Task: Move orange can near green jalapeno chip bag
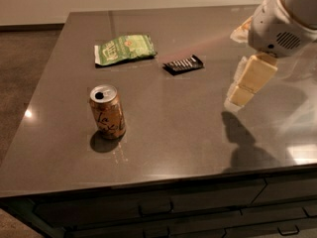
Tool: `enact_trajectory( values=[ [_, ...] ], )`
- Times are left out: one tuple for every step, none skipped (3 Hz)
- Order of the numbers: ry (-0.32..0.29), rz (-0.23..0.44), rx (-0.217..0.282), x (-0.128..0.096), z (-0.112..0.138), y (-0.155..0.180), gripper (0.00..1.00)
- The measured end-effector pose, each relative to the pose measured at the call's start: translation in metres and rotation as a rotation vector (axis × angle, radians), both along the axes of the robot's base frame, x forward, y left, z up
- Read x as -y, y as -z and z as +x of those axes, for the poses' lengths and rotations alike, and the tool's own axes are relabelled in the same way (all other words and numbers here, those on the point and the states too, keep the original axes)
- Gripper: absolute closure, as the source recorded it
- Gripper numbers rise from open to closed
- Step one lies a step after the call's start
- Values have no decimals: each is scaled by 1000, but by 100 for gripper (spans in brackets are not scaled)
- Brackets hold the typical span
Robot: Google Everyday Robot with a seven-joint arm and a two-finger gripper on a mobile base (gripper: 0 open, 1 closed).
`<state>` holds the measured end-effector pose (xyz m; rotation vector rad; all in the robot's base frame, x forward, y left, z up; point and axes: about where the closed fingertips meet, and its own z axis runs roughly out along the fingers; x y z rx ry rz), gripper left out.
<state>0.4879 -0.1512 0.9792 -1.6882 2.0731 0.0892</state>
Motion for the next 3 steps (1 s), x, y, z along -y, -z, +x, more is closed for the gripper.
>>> enact_trajectory(
  values=[
    [-69,96,15,-42,18,-1,0],
    [-150,176,13,-89,24,7,0],
    [-221,235,7,-135,22,22,0]
  ],
)
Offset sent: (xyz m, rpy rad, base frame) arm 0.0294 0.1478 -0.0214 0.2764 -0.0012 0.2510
